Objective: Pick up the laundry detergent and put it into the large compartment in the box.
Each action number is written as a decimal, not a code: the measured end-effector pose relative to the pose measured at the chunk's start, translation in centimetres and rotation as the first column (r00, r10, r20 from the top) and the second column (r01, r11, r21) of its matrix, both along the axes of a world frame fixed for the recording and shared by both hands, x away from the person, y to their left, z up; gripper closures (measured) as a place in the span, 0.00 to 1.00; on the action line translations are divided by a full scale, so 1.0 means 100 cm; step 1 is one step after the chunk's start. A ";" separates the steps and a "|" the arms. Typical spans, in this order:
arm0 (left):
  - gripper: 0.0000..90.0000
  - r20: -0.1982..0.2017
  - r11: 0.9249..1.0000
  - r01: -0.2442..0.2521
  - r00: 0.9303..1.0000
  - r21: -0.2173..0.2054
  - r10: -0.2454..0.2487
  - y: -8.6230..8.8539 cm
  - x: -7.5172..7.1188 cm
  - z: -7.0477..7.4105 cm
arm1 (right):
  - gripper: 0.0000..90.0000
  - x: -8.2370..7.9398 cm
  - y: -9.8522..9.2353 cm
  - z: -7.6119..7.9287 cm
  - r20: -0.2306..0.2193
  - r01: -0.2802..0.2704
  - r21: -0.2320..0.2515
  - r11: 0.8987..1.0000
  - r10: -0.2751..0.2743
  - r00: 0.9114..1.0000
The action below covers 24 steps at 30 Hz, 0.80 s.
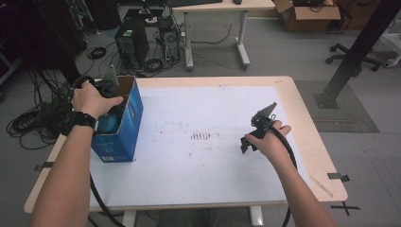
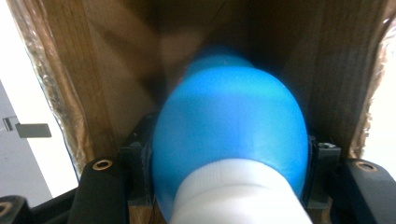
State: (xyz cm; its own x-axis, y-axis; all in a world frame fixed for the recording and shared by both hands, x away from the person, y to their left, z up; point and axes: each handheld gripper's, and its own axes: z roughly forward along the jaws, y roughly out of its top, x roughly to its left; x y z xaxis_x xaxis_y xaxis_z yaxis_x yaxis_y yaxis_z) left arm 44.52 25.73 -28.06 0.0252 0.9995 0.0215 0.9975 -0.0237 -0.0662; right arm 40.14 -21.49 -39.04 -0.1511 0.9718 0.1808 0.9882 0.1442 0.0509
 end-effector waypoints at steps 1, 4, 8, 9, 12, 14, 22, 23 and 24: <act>0.41 0.000 1.000 0.000 1.000 0.000 0.000 0.000 0.000 0.000 | 0.08 0.000 0.000 0.000 0.000 0.000 0.000 1.000 0.000 1.000; 0.41 -0.001 1.000 0.003 1.000 0.001 -0.003 0.000 0.000 0.000 | 0.08 -0.001 0.000 0.000 0.001 0.000 0.005 1.000 0.000 1.000; 0.41 0.001 1.000 0.007 1.000 0.006 -0.007 -0.001 0.000 -0.001 | 0.08 -0.002 -0.001 0.000 0.001 -0.001 0.005 1.000 0.001 1.000; 0.41 0.004 1.000 0.008 1.000 0.009 -0.008 -0.001 0.000 0.000 | 0.08 -0.002 -0.001 0.000 0.001 -0.001 0.005 1.000 0.001 1.000; 0.41 0.003 1.000 0.012 1.000 0.018 -0.012 -0.002 -0.001 0.001 | 0.08 -0.002 -0.002 0.000 0.002 0.000 0.005 1.000 0.000 1.000; 0.39 -0.001 1.000 0.013 1.000 0.025 -0.012 -0.002 -0.001 0.002 | 0.08 -0.003 -0.002 0.000 0.001 0.000 0.004 1.000 0.000 1.000; 0.36 0.012 0.999 0.018 1.000 0.038 -0.019 -0.002 -0.003 0.014 | 0.08 -0.004 -0.002 0.002 0.009 -0.005 0.013 1.000 0.005 1.000; 0.35 0.012 0.999 0.018 1.000 0.038 -0.019 -0.002 -0.003 0.014 | 0.08 -0.004 -0.002 0.002 0.009 -0.005 0.013 1.000 0.005 1.000; 0.35 0.016 0.999 0.017 1.000 0.037 -0.018 -0.002 -0.003 0.015 | 0.08 -0.005 -0.002 0.003 0.007 -0.006 0.015 1.000 0.005 1.000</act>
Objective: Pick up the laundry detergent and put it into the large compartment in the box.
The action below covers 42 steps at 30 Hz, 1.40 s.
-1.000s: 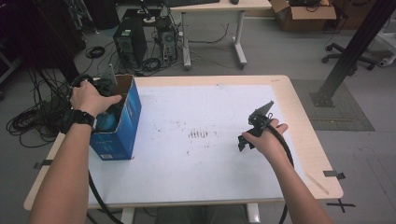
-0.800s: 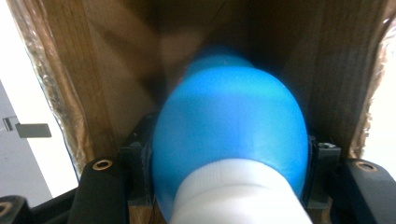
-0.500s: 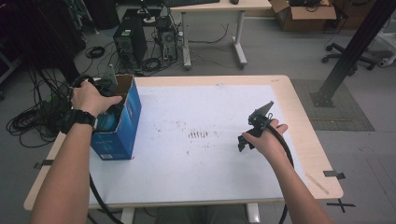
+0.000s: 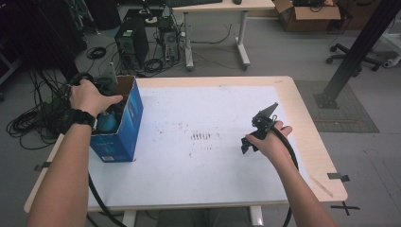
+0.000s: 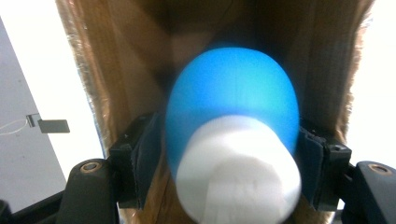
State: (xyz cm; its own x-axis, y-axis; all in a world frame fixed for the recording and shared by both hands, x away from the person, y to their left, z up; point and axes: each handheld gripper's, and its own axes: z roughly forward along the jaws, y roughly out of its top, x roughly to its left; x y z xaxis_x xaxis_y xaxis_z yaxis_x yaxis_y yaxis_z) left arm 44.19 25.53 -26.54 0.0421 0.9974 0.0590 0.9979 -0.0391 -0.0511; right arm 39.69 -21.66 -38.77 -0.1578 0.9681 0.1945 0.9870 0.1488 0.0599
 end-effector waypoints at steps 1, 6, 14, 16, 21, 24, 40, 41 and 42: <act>0.35 0.004 1.000 -0.001 1.000 -0.002 0.001 0.000 0.000 0.003 | 0.08 0.000 0.000 0.000 0.000 0.000 0.000 1.000 0.000 1.000; 0.34 0.023 1.000 0.012 1.000 -0.014 -0.012 -0.003 -0.002 0.014 | 0.08 0.000 0.000 0.002 0.004 0.000 0.000 1.000 0.000 1.000; 0.33 0.066 1.000 0.020 0.998 0.011 -0.021 -0.005 -0.005 0.044 | 0.08 -0.002 -0.002 0.007 0.016 0.002 0.009 1.000 -0.002 1.000; 0.32 0.081 1.000 0.021 0.996 0.015 -0.022 -0.007 -0.007 0.052 | 0.08 -0.002 -0.003 0.009 0.017 0.004 0.010 1.000 -0.005 1.000; 0.30 0.107 0.999 0.042 0.993 0.014 -0.044 -0.018 -0.009 0.069 | 0.08 -0.005 -0.006 0.013 0.029 0.010 0.016 1.000 -0.011 1.000; 0.27 0.123 0.998 0.057 0.991 -0.005 -0.056 -0.029 -0.010 0.075 | 0.08 -0.006 -0.008 0.015 0.030 0.014 0.017 1.000 -0.014 0.999; 0.10 0.151 0.983 0.177 0.974 -0.055 -0.167 -0.105 -0.013 0.084 | 0.08 -0.012 -0.015 0.023 0.049 0.013 0.035 0.999 -0.015 0.999; 0.09 0.149 0.982 0.178 0.974 -0.057 -0.168 -0.109 -0.013 0.083 | 0.08 -0.012 -0.016 0.023 0.049 0.017 0.036 0.999 -0.019 0.999; 0.08 0.150 0.982 0.183 0.973 -0.055 -0.173 -0.113 -0.012 0.082 | 0.08 -0.012 -0.016 0.023 0.048 0.015 0.036 0.999 -0.017 0.999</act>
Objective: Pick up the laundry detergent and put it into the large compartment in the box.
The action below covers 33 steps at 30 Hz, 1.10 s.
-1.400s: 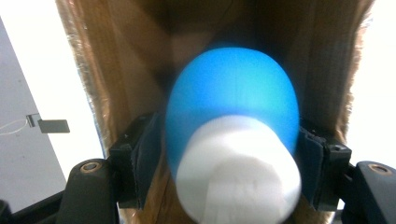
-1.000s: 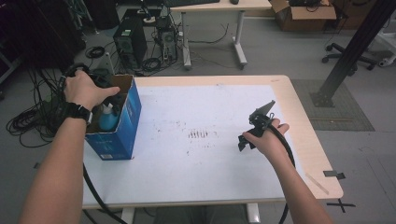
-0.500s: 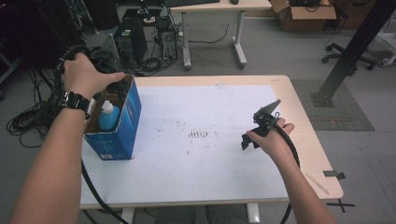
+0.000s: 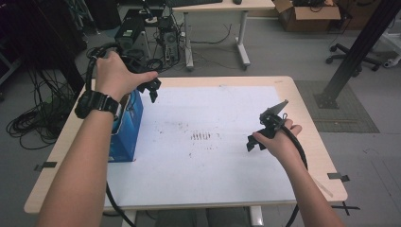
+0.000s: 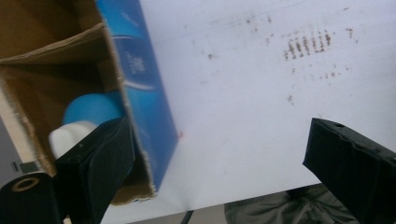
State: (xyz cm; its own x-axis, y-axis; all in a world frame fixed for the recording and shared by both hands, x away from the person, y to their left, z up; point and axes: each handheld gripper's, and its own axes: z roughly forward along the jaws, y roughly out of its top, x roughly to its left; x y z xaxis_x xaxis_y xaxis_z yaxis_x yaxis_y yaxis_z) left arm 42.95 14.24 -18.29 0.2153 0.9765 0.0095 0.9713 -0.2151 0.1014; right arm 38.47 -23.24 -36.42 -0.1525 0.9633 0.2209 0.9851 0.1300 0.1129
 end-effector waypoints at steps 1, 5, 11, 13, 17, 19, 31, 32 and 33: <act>0.07 0.004 1.000 0.006 1.000 -0.002 -0.006 -0.004 0.000 -0.001 | 0.08 0.000 0.000 0.000 0.002 -0.004 0.000 1.000 0.004 1.000; 0.04 -0.006 1.000 0.029 1.000 0.000 -0.029 -0.022 0.001 -0.010 | 0.08 -0.001 -0.001 0.000 0.004 -0.005 0.001 1.000 0.005 1.000; 0.05 -0.025 0.998 0.063 0.998 0.003 -0.063 -0.041 0.002 -0.025 | 0.08 -0.003 -0.005 -0.001 0.004 -0.004 0.000 1.000 0.004 1.000; 0.05 -0.032 0.998 0.068 0.997 -0.004 -0.068 -0.045 0.003 -0.030 | 0.08 -0.003 -0.006 -0.001 0.000 0.002 0.000 1.000 -0.002 1.000; 0.05 -0.049 0.997 0.071 0.996 0.000 -0.071 -0.049 0.003 -0.039 | 0.08 -0.004 -0.007 -0.002 0.003 -0.001 -0.001 1.000 0.001 1.000; 0.05 -0.050 0.997 0.071 0.996 0.000 -0.071 -0.050 0.004 -0.041 | 0.08 -0.005 -0.007 -0.002 0.002 0.002 0.000 1.000 -0.002 1.000; 0.05 -0.052 0.997 0.075 0.996 0.001 -0.074 -0.051 0.003 -0.044 | 0.08 -0.007 -0.007 -0.002 0.001 0.003 0.000 1.000 -0.003 1.000; 0.05 -0.056 0.997 0.076 0.996 0.002 -0.075 -0.051 0.002 -0.044 | 0.08 -0.007 -0.007 -0.002 0.003 0.000 -0.001 1.000 0.000 1.000; 0.05 -0.056 0.997 0.075 0.996 0.000 -0.075 -0.052 0.002 -0.045 | 0.08 -0.007 -0.007 -0.002 0.001 0.001 -0.001 1.000 -0.001 1.000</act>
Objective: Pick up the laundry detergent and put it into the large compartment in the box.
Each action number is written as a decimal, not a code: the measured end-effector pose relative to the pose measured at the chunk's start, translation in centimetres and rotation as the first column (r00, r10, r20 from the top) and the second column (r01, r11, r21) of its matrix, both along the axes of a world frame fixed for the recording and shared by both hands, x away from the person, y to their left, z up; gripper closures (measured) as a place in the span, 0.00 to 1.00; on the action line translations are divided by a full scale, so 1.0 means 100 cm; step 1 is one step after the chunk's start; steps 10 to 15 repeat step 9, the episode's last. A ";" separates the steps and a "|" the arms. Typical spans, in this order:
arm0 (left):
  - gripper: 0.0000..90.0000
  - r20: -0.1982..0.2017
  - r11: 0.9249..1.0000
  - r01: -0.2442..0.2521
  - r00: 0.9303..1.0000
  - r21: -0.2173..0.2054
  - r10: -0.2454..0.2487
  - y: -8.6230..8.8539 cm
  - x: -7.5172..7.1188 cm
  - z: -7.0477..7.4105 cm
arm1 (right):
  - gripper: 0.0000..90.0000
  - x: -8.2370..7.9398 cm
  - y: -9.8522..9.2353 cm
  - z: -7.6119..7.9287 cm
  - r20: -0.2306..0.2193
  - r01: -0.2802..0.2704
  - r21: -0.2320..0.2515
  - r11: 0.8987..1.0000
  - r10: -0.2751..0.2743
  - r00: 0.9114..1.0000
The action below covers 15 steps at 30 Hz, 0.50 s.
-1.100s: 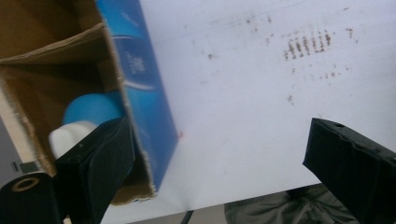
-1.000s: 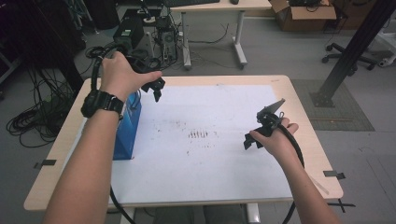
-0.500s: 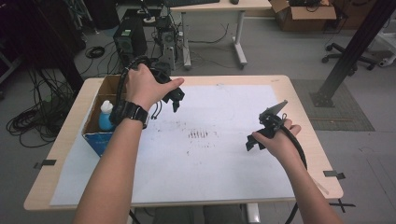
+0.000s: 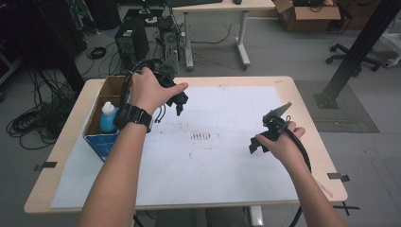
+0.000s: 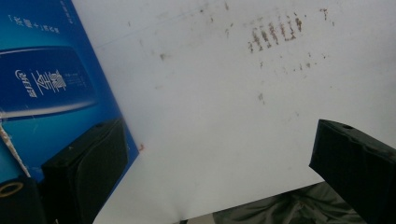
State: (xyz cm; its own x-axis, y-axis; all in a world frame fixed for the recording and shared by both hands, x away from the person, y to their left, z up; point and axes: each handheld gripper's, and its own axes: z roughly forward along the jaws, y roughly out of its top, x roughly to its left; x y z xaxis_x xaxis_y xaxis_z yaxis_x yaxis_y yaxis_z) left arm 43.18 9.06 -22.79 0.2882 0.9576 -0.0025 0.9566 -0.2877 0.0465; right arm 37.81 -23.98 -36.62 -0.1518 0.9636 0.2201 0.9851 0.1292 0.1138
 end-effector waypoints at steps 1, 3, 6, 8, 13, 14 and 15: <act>0.05 -0.003 1.000 0.008 1.000 0.000 -0.008 0.000 0.000 0.000 | 0.08 0.000 0.000 0.000 0.000 0.000 -0.001 1.000 0.000 1.000; 0.05 0.000 1.000 0.007 1.000 -0.013 -0.007 -0.001 0.000 -0.001 | 0.08 0.000 0.000 0.000 0.002 0.002 0.000 1.000 -0.002 1.000; 0.05 0.000 1.000 0.012 1.000 -0.009 -0.012 -0.001 0.000 0.000 | 0.08 -0.001 -0.001 0.000 -0.002 0.002 0.000 1.000 -0.002 1.000; 0.05 0.003 1.000 0.016 1.000 -0.015 -0.016 -0.002 0.000 0.001 | 0.08 0.000 -0.002 0.000 0.003 0.002 -0.001 1.000 -0.002 1.000; 0.05 0.000 1.000 0.020 1.000 -0.011 -0.020 -0.002 0.000 0.001 | 0.08 0.000 -0.002 0.000 0.001 0.003 0.000 1.000 -0.003 1.000; 0.05 0.000 1.000 0.020 1.000 -0.011 -0.020 -0.002 0.000 0.001 | 0.08 0.000 -0.002 0.000 0.001 0.003 0.000 1.000 -0.003 1.000; 0.05 0.000 1.000 0.020 1.000 -0.011 -0.020 -0.002 0.000 0.001 | 0.08 0.000 -0.002 0.000 0.001 0.003 0.000 1.000 -0.003 1.000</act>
